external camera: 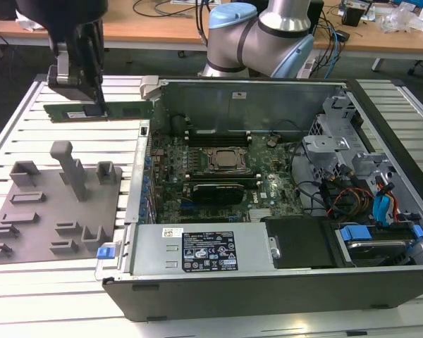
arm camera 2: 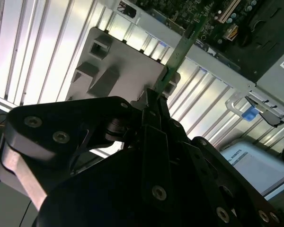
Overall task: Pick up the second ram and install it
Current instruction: 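Pick up the second ram and move it above second insertion slot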
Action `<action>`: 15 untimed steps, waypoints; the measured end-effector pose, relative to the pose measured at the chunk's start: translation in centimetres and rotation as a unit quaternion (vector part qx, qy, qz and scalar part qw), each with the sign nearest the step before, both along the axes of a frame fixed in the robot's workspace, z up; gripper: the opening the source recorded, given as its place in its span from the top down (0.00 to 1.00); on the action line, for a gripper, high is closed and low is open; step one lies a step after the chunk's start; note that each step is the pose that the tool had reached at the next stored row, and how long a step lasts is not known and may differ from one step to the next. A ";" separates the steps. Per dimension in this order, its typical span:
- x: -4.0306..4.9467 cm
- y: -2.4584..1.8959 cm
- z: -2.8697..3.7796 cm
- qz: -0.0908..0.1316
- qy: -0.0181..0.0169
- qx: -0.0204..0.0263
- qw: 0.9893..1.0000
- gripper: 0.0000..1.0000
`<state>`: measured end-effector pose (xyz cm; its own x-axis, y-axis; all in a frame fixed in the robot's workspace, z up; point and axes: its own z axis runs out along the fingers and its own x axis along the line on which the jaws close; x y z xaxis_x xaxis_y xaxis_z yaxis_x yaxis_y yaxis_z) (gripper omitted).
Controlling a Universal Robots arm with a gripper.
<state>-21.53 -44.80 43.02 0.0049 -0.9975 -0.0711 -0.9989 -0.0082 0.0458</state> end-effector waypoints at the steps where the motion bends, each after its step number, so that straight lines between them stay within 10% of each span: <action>1: 0.42 0.00 0.01 0.000 0.000 0.000 1.000 0.86; 15: 5.62 0.02 0.00 0.000 0.000 0.000 1.000 0.86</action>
<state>-15.91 -44.78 43.02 0.0048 -0.9975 -0.0711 -0.9989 -0.0082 0.0467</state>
